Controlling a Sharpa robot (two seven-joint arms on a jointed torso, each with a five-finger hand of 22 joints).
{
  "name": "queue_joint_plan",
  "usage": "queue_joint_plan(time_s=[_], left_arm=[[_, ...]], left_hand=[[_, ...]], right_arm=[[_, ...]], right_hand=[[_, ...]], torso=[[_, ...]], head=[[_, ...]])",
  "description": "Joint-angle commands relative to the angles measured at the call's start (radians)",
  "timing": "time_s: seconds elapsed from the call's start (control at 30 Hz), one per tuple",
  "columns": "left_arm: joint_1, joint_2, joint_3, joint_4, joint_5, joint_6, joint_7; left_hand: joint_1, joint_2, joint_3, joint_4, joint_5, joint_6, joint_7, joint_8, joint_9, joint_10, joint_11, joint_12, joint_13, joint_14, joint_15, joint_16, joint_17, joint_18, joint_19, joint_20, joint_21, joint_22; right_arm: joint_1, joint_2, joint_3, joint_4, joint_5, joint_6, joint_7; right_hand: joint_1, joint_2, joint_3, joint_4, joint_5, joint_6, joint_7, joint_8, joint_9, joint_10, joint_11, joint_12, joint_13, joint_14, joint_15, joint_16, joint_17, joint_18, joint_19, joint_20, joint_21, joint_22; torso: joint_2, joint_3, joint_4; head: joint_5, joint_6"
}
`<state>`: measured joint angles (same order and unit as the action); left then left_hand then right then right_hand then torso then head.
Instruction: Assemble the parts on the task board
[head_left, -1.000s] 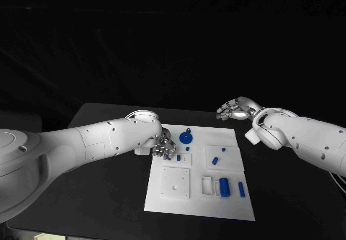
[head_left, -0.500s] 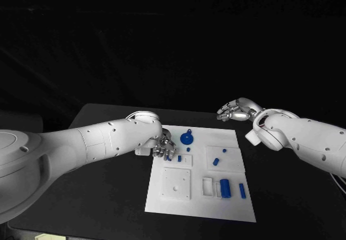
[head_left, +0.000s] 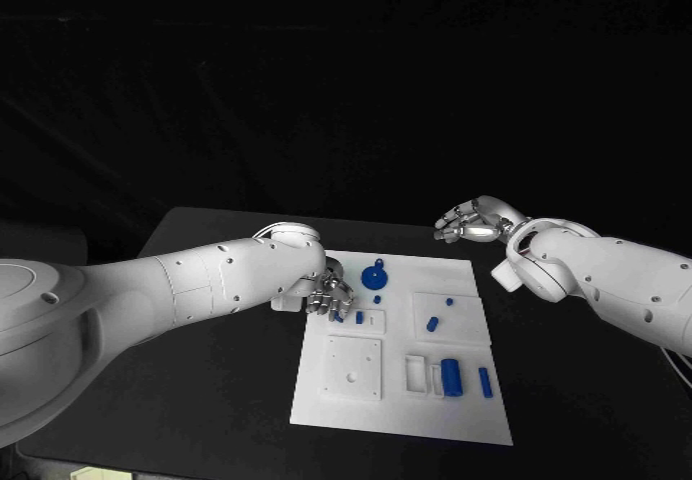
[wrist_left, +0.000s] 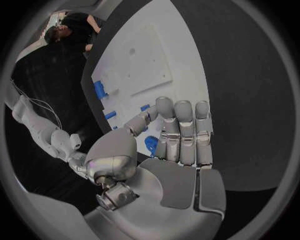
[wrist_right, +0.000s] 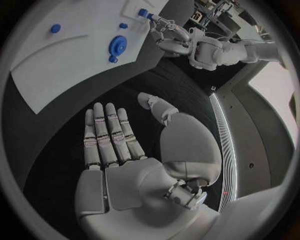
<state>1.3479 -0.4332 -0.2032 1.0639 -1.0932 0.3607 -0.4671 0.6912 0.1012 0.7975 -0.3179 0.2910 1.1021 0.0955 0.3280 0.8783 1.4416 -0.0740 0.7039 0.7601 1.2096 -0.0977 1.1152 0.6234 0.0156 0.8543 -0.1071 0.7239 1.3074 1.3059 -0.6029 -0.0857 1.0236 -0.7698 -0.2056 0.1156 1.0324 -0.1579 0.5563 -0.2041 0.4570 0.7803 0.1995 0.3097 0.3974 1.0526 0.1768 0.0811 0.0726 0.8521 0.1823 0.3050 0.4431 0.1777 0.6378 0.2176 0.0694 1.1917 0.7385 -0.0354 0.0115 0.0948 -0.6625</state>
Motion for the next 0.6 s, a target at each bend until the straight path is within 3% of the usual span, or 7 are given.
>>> queue_joint_plan(time_s=[0.03,0.6], left_arm=[[-0.001,0.002,-0.001,0.003,-0.009,-0.018,0.013],[-0.002,0.003,-0.001,0.008,-0.015,-0.025,0.018]], left_hand=[[0.014,0.015,0.032,0.024,0.001,0.083,-0.078,0.004,0.001,-0.007,-0.009,0.004,0.001,-0.003,-0.001,0.005,0.0,-0.016,-0.006,-0.078,0.007,0.023],[0.014,0.015,0.031,0.024,0.001,0.083,-0.078,0.003,0.002,-0.007,-0.009,0.004,0.0,-0.003,-0.001,0.006,-0.001,-0.016,-0.006,-0.078,0.008,0.023]], right_arm=[[0.0,0.001,0.0,0.0,-0.003,0.013,0.01],[-0.001,0.001,0.0,-0.001,-0.003,0.015,0.01]], right_hand=[[-0.004,0.004,0.0,-0.007,0.004,0.001,0.014,0.003,-0.002,0.002,0.004,-0.006,-0.002,-0.006,-0.002,0.004,0.001,0.012,0.0,0.002,-0.004,0.001],[-0.004,0.004,-0.001,-0.007,0.004,0.001,0.014,0.003,-0.002,0.002,0.004,-0.006,-0.002,-0.006,-0.001,0.004,0.001,0.012,0.0,0.002,-0.004,0.001]], torso=[[0.0,0.0004,-0.0002],[0.0,0.0002,-0.0002]], head=[[0.0,-0.001],[0.001,-0.002]])
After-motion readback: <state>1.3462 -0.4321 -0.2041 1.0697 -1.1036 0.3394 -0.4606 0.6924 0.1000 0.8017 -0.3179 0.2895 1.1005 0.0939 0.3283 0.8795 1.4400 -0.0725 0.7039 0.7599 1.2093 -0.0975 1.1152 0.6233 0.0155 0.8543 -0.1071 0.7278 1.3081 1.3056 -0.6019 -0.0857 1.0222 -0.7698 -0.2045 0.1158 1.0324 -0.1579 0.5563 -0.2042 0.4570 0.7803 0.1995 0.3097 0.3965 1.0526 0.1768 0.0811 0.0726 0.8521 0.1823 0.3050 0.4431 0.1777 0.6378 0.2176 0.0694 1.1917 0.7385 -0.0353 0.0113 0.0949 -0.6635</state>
